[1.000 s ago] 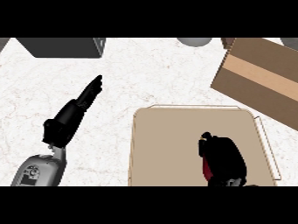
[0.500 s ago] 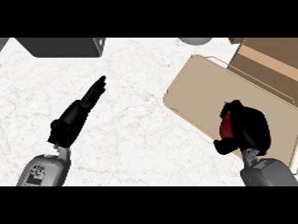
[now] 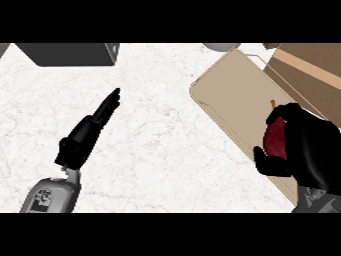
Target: Pick the pear from the tray and place it in the cardboard box
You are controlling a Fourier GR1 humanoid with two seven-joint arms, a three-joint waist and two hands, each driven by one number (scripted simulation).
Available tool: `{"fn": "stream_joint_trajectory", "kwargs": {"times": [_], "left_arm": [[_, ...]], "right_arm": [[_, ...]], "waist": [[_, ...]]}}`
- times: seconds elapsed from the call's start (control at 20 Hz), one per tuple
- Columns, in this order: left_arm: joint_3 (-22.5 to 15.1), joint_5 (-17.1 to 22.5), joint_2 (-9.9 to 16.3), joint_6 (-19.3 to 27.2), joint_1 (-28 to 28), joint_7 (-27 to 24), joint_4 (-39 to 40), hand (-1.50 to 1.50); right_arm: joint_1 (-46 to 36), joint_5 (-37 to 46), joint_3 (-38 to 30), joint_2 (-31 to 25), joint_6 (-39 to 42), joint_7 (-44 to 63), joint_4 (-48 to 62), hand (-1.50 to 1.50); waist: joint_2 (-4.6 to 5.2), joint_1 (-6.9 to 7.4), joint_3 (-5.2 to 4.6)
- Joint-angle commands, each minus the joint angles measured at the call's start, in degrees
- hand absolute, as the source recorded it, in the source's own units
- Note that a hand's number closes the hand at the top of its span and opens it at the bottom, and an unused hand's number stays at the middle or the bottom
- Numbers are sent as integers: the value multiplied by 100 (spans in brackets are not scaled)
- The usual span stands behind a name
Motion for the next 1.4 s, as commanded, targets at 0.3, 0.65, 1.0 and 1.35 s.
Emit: {"fn": "stream_joint_trajectory", "kwargs": {"times": [0.3, 0.65, 1.0, 1.35], "left_arm": [[173, 113, 5, -121, -80, -61, 140, 0], [-33, -178, -168, 3, 47, -167, 71, 0], [-8, -334, -231, 109, 25, -227, 89, 0], [78, -169, -190, -133, -69, -22, -24, 0]], "right_arm": [[-977, 142, -80, 483, 1503, 1239, -2226, 150], [-1703, -306, -1412, 395, 1717, 1069, -1827, 150], [-2417, -521, -2356, 72, 1434, 673, -740, 150], [-2738, -879, -3006, -339, 720, 22, 554, 150]], "waist": [[1, 6, -4], [14, 35, 0], [22, 48, 1], [23, 66, 2]]}}
